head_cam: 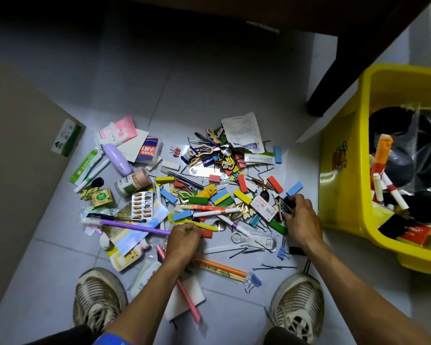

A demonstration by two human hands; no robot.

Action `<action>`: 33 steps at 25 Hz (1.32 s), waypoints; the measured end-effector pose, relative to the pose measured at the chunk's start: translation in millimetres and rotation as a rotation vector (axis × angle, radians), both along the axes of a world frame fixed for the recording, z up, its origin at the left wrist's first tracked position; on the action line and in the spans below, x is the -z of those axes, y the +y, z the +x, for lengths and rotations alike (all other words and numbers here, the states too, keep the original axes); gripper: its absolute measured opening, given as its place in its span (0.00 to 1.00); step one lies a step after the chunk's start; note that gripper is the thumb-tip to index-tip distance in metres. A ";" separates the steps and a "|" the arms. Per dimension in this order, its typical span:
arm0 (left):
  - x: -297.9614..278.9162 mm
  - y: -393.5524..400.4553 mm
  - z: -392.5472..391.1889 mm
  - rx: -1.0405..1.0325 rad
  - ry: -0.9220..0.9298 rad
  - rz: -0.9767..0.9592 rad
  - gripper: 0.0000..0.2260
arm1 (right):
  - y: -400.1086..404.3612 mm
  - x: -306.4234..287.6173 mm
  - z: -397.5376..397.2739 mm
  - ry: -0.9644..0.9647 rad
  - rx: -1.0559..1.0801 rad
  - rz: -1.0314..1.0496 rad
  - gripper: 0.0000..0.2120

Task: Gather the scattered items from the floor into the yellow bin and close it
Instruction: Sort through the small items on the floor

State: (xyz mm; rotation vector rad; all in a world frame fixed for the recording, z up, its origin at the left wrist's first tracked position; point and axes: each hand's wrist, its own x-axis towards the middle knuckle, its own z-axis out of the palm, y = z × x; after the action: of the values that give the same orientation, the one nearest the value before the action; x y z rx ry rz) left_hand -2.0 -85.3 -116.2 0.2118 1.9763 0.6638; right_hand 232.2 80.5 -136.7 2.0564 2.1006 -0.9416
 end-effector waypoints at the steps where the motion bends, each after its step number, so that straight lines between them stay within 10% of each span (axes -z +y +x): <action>1: 1.1 0.3 0.1 0.093 0.103 0.018 0.11 | -1.4 1.6 0.3 0.021 0.039 0.037 0.19; 6: 4.3 -7.1 3.1 0.692 0.491 0.091 0.06 | 4.0 0.1 1.7 -0.002 0.013 0.039 0.13; 12: 5.9 -4.9 6.7 0.897 0.604 0.121 0.05 | 1.6 -1.9 10.3 0.036 -0.115 -0.150 0.17; 25: -2.4 7.1 -4.8 -0.319 -0.190 0.129 0.05 | -0.5 -34.0 11.2 0.517 0.101 -0.485 0.12; 30: -6.9 32.3 -5.8 0.284 0.452 0.180 0.19 | 7.4 -34.4 -1.2 0.585 0.337 -0.386 0.08; 33: -9.1 28.6 2.6 0.465 0.471 0.209 0.12 | 19.8 -34.6 -14.3 0.539 0.387 -0.257 0.05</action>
State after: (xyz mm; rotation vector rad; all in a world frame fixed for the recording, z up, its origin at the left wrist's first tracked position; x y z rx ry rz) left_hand 0.6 -56.7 -107.1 0.9995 2.1800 0.5423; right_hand 217.9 100.2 -102.1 2.2923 1.6468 -1.8923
